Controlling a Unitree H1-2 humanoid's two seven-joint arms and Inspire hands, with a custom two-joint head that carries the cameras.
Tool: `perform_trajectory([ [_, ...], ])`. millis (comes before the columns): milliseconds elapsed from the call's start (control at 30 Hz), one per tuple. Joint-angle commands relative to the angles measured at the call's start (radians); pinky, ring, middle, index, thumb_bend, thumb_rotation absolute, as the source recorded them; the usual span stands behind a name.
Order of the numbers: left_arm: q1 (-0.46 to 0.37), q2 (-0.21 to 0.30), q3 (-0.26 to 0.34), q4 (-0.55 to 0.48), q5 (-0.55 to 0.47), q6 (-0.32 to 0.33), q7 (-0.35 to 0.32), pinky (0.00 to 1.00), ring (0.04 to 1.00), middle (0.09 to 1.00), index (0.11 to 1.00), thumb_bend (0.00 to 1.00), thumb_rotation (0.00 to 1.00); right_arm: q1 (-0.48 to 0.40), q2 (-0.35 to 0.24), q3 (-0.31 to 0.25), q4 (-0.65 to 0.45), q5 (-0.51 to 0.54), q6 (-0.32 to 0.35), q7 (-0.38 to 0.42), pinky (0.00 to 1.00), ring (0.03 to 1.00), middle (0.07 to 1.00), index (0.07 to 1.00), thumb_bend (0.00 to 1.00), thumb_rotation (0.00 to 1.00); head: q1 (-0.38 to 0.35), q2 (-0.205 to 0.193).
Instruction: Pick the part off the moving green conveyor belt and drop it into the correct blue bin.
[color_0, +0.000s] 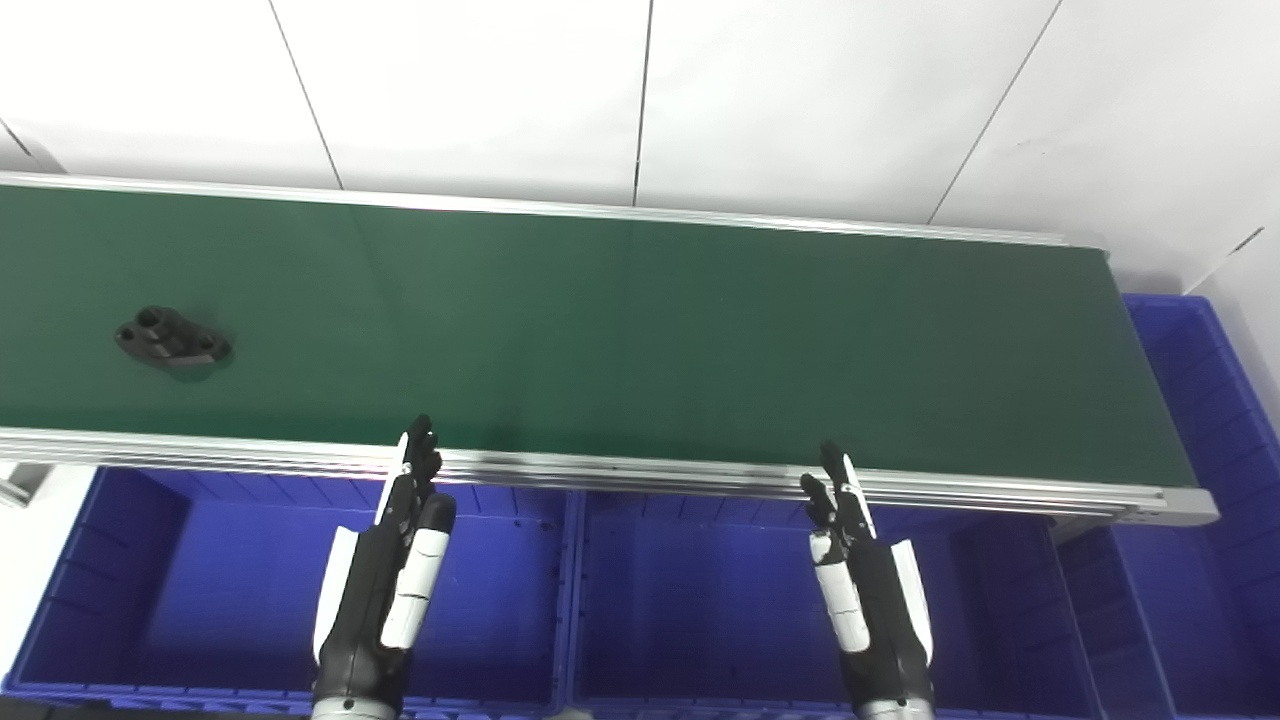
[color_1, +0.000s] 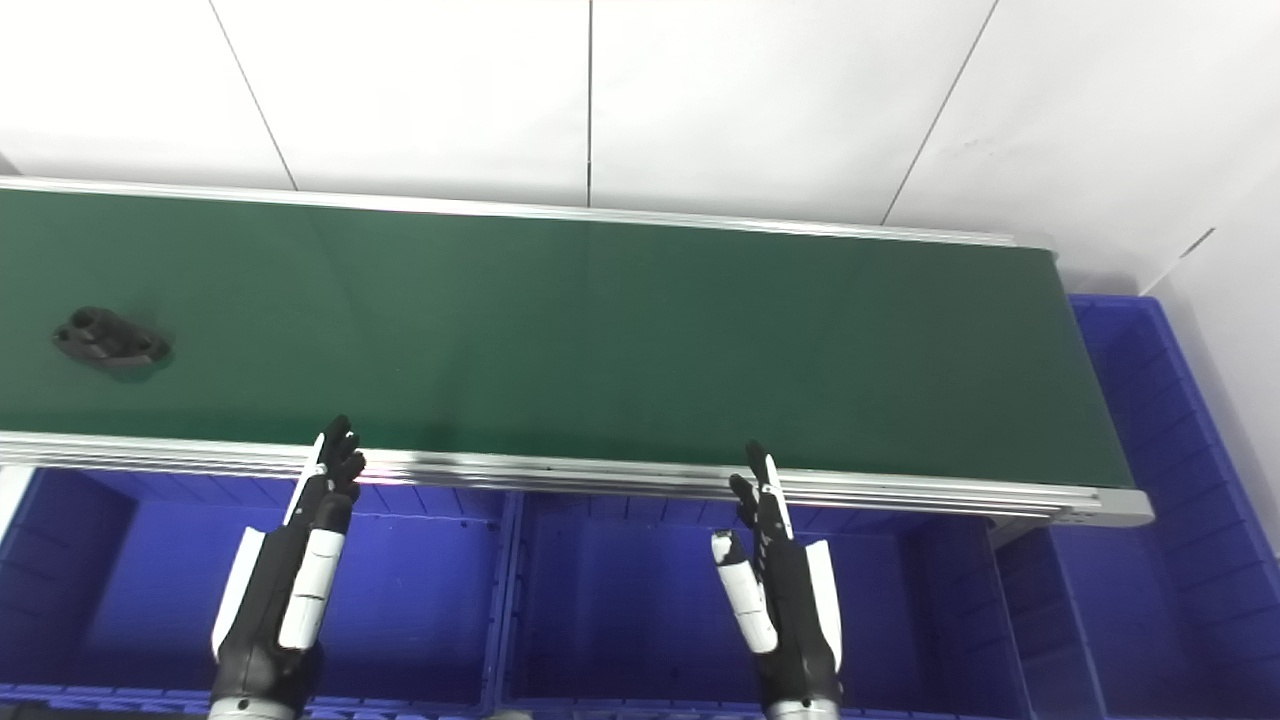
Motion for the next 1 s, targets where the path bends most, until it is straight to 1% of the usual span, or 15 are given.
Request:
perform_trajectory([
  [0, 0.001, -0.005, -0.006, -0.018, -0.015, -0.03, -0.003, 1.0, 0.994, 1.0, 1.0, 0.6, 0.99, 0.0, 0.0, 0.001, -0.024, 0.006, -0.053, 0.0, 0.94, 0.944, 0.992, 0.988, 0.88, 1.0, 0.004, -0.002],
  [167, 0.002, -0.006, -0.009, -0.018, -0.008, -0.029, -0.001, 0.99, 0.992, 1.0, 1.0, 0.6, 0.99, 0.001, 0.0, 0.0, -0.024, 0.016, -0.053, 0.001, 0.95, 0.951, 0.997, 0.994, 0.88, 1.0, 0.007, -0.006],
  [267, 0.004, -0.007, -0.01, -0.012, -0.009, -0.035, 0.001, 1.0, 0.994, 1.0, 1.0, 0.6, 0.99, 0.002, -0.002, -0.001, -0.016, 0.014, -0.06, -0.002, 0.94, 0.945, 0.993, 0.992, 0.88, 1.0, 0.018, -0.024],
  [300, 0.006, -0.007, -0.012, -0.005, -0.008, -0.042, 0.002, 0.99, 0.993, 1.0, 1.0, 0.6, 0.99, 0.003, -0.004, -0.002, -0.011, 0.016, -0.066, -0.002, 0.94, 0.945, 0.992, 0.993, 0.88, 1.0, 0.031, -0.041],
  [333, 0.006, -0.007, -0.012, 0.001, -0.008, -0.049, 0.003, 0.99, 0.994, 1.0, 1.0, 0.6, 0.99, 0.003, -0.006, -0.002, -0.006, 0.017, -0.072, -0.002, 0.94, 0.946, 0.991, 0.994, 0.88, 1.0, 0.031, -0.041],
  [367, 0.006, -0.009, -0.014, 0.009, -0.01, -0.059, 0.005, 0.99, 0.993, 1.0, 1.0, 0.59, 0.99, 0.003, -0.011, -0.003, 0.002, 0.024, -0.083, 0.0, 0.94, 0.949, 0.991, 0.997, 0.88, 1.0, 0.045, -0.056],
  [400, 0.007, -0.01, -0.015, 0.016, -0.016, -0.066, 0.004, 0.99, 0.993, 1.0, 1.0, 0.59, 0.99, 0.003, -0.014, -0.005, 0.009, 0.028, -0.091, 0.001, 0.95, 0.955, 0.992, 0.999, 0.87, 1.0, 0.048, -0.06],
  [433, 0.007, -0.012, -0.018, 0.027, -0.021, -0.075, 0.003, 0.99, 0.997, 1.0, 1.0, 0.59, 0.99, 0.002, -0.019, -0.007, 0.019, 0.034, -0.1, 0.002, 0.95, 0.958, 0.994, 1.0, 0.87, 1.0, 0.071, -0.084],
  [500, 0.011, -0.016, -0.024, 0.047, -0.01, -0.09, 0.01, 0.97, 0.988, 1.0, 1.0, 0.58, 0.99, 0.0, -0.029, -0.013, 0.042, 0.04, -0.124, 0.001, 0.95, 0.961, 0.999, 1.0, 0.86, 1.0, 0.093, -0.105],
  [667, 0.013, -0.031, -0.036, 0.089, 0.012, -0.119, 0.028, 0.93, 0.965, 0.997, 1.0, 0.53, 0.97, -0.008, -0.049, -0.035, 0.095, 0.05, -0.176, 0.0, 0.93, 0.955, 1.0, 1.0, 0.85, 1.0, 0.159, -0.158],
  [700, 0.01, -0.031, -0.039, 0.096, 0.012, -0.125, 0.029, 0.93, 0.966, 0.998, 1.0, 0.53, 0.97, -0.01, -0.053, -0.038, 0.103, 0.054, -0.184, 0.001, 0.93, 0.954, 1.0, 1.0, 0.84, 1.0, 0.159, -0.158],
  [733, 0.008, -0.033, -0.042, 0.105, 0.015, -0.132, 0.031, 0.93, 0.967, 1.0, 1.0, 0.52, 0.97, -0.012, -0.057, -0.043, 0.114, 0.059, -0.194, 0.002, 0.93, 0.954, 1.0, 1.0, 0.84, 1.0, 0.184, -0.179],
  [767, 0.007, -0.035, -0.044, 0.112, 0.016, -0.137, 0.032, 0.93, 0.968, 0.998, 1.0, 0.51, 0.96, -0.014, -0.06, -0.046, 0.122, 0.062, -0.201, 0.003, 0.94, 0.954, 1.0, 1.0, 0.83, 1.0, 0.184, -0.179],
  [867, 0.005, -0.046, -0.052, 0.132, 0.024, -0.148, 0.041, 0.92, 0.966, 0.992, 1.0, 0.5, 0.94, -0.021, -0.073, -0.057, 0.151, 0.072, -0.227, 0.007, 0.95, 0.955, 1.0, 1.0, 0.82, 1.0, 0.23, -0.207],
  [967, 0.003, -0.056, -0.056, 0.148, 0.024, -0.154, 0.045, 0.9, 0.957, 0.984, 0.997, 0.5, 0.91, -0.026, -0.083, -0.064, 0.168, 0.081, -0.24, 0.014, 0.96, 0.966, 1.0, 1.0, 0.85, 1.0, 0.249, -0.217],
])
